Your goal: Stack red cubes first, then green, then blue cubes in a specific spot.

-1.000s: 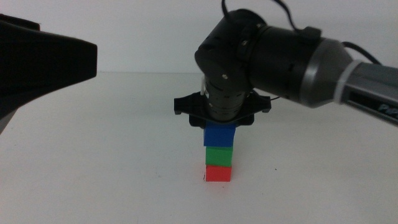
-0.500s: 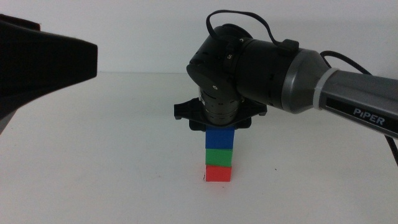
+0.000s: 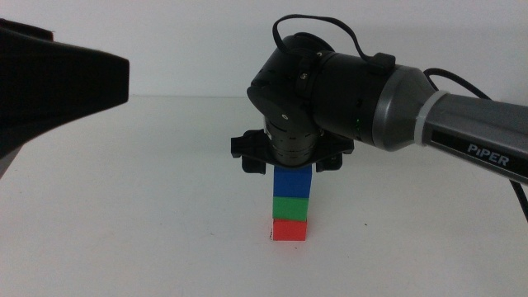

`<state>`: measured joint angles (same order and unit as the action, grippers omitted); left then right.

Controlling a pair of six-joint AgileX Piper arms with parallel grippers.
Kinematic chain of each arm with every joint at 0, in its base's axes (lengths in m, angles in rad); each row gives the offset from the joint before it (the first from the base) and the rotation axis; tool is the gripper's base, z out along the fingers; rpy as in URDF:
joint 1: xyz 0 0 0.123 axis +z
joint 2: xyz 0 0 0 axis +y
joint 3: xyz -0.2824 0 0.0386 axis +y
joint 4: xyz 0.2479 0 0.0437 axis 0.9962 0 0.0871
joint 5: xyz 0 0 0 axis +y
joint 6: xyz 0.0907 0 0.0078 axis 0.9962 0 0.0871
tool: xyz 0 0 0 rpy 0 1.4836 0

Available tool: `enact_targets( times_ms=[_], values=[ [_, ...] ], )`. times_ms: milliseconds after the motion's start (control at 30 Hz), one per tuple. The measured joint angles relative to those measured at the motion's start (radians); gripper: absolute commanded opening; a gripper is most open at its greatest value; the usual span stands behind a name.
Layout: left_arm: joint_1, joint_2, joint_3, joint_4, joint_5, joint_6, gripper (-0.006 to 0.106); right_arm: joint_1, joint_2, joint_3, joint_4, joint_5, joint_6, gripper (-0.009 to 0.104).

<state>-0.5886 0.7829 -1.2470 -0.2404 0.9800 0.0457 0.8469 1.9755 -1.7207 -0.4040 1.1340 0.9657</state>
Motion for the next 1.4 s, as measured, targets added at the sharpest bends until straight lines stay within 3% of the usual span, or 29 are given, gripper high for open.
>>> enact_targets(
  times_ms=[167,300,400,500,600,733,833,1233,1400],
  values=[
    [0.0,0.0,0.0,0.0,0.0,0.0,0.094,0.0,-0.062,0.018,-0.009,-0.009,-0.029,0.093],
    [0.0,0.0,0.0,0.0,0.0,0.0,0.094,-0.02,-0.289,0.141,-0.036,-0.042,-0.099,0.093],
    [0.0,0.0,0.0,0.0,0.0,0.0,0.094,-0.09,-0.541,0.301,-0.066,-0.082,-0.155,0.093],
    [0.0,0.0,0.0,0.0,0.0,0.0,0.094,-0.238,-0.777,0.504,-0.085,-0.162,-0.201,0.093],
    [0.0,0.0,0.0,0.0,0.0,0.0,0.094,-0.443,-0.987,0.717,0.0,-0.313,-0.367,0.093],
    [0.0,0.0,0.0,0.0,0.0,0.0,0.094,-0.732,-1.221,0.912,0.314,-0.505,-0.77,0.093],
    [0.0,0.0,0.0,0.0,0.0,0.0,0.094,-0.82,-1.294,0.996,0.479,-0.607,-0.946,0.093],
    [0.0,0.0,0.0,0.004,0.0,0.0,0.094,-0.807,-1.298,1.008,0.504,-0.648,-1.005,0.093],
    [0.047,-0.047,0.062,0.078,-0.074,0.0,0.094,-0.807,-1.311,1.027,0.522,-0.669,-1.004,0.093]
  ],
)
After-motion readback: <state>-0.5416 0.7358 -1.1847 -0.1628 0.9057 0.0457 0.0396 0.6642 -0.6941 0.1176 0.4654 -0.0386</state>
